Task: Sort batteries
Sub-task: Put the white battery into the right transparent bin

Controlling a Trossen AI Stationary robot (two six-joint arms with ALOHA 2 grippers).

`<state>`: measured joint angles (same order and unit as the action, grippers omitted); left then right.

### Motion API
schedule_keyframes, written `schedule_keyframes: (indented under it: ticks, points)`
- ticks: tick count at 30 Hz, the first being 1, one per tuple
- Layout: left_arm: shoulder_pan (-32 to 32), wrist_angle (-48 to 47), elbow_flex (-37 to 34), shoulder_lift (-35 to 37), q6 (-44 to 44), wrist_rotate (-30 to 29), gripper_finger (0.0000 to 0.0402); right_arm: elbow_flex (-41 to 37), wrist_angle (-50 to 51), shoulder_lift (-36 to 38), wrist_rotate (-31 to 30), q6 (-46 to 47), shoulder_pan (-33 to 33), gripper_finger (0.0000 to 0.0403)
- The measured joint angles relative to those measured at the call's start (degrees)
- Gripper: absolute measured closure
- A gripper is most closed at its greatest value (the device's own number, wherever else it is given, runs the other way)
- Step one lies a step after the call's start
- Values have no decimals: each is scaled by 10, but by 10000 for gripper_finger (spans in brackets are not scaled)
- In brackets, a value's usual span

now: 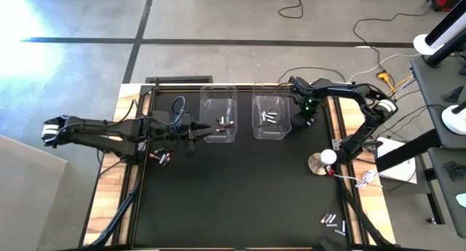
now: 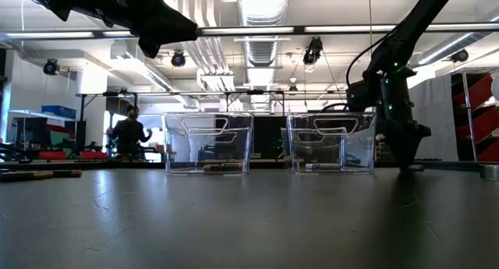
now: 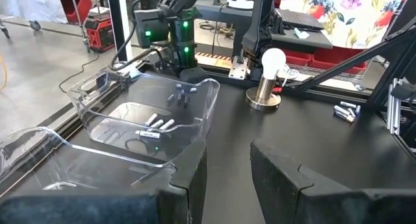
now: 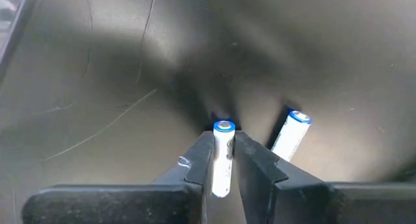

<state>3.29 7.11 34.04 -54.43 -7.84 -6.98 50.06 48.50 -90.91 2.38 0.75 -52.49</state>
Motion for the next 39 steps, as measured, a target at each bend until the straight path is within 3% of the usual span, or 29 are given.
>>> schedule_keyframes:
  ticks: [19,28,34,39]
  points:
    - [-11,1,0,2,0,0,303,-10,-15,0,2,23,6,376]
    - [-11,2,0,2,-2,0,303,-24,-33,0,-14,34,20,354]
    - [-11,2,0,2,-2,0,303,-26,-36,1,-17,42,20,383]
    - [-11,2,0,2,-2,0,303,-26,-36,17,-18,45,20,383]
